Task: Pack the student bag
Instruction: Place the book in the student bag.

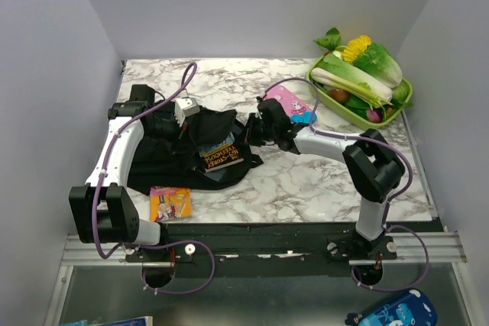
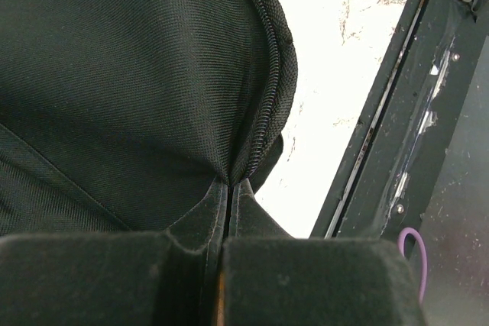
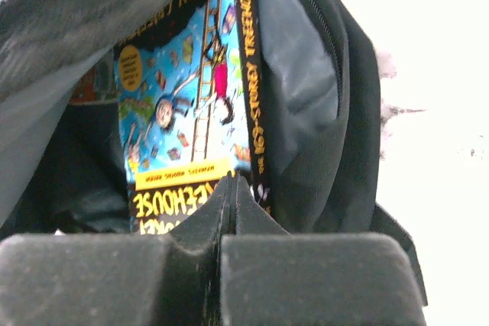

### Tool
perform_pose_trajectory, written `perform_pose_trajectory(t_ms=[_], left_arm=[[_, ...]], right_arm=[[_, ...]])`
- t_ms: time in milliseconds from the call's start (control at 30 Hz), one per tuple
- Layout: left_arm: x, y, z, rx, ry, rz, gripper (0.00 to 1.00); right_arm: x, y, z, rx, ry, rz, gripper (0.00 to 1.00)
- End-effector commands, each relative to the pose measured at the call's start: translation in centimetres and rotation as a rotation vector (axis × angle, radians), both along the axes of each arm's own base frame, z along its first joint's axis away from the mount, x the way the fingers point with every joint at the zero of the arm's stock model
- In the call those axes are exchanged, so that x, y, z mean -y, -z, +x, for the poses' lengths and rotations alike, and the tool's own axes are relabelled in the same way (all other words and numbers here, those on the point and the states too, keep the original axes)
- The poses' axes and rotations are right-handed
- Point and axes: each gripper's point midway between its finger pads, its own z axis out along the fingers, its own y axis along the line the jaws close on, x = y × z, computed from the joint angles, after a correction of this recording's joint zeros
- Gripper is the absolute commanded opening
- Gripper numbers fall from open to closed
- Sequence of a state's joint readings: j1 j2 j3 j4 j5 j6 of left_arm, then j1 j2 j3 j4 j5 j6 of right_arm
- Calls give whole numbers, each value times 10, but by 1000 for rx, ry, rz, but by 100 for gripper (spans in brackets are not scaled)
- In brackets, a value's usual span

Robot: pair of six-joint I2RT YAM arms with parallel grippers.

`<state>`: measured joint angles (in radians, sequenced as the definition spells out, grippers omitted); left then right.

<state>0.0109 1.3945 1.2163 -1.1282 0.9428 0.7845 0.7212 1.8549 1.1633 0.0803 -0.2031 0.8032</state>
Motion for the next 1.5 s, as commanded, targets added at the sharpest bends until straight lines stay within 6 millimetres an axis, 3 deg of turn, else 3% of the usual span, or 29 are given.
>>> perform_pose_trajectory(t_ms=[0, 100, 367, 433, 467, 500, 567, 633, 700, 900, 1000, 1167, 1467], left_arm=[[11, -17, -4, 29, 26, -70, 1], [10, -14, -3, 28, 28, -65, 1], [11, -10, -2, 9, 31, -72, 1], [11, -11, -2, 16, 32, -72, 1], [11, -11, -2, 17, 34, -71, 1], [11, -11, -4, 15, 37, -72, 1], [11, -11, -5, 20, 39, -71, 1], [11, -10, -5, 18, 39, -73, 1], [12, -9, -5, 11, 40, -75, 1], [12, -12, -7, 32, 42, -75, 1], [12, -10, -8, 27, 41, -77, 1], [13, -10, -9, 31, 48, -83, 1], [13, -10, -11, 36, 57, -83, 1]], right_arm=[[-18, -2, 32, 61, 51, -21, 1], [-35, 3, 29, 63, 21, -68, 1], [-100, -30, -3, 124, -189, 61, 1], [-86, -26, 5, 139, -121, -9, 1], [-70, -25, 7, 157, -79, -42, 7], [-57, -25, 18, 187, -15, -71, 20], [-37, -28, 31, 187, 39, -69, 26], [-17, -18, 43, 183, 113, -102, 17], [-9, -13, 47, 185, 151, -123, 1], [-1, -1, 51, 155, 221, -141, 1], [-3, 9, 56, 132, 231, -170, 1], [-15, 42, 52, 33, 202, -189, 1], [-68, 36, 31, -3, 36, -50, 1]])
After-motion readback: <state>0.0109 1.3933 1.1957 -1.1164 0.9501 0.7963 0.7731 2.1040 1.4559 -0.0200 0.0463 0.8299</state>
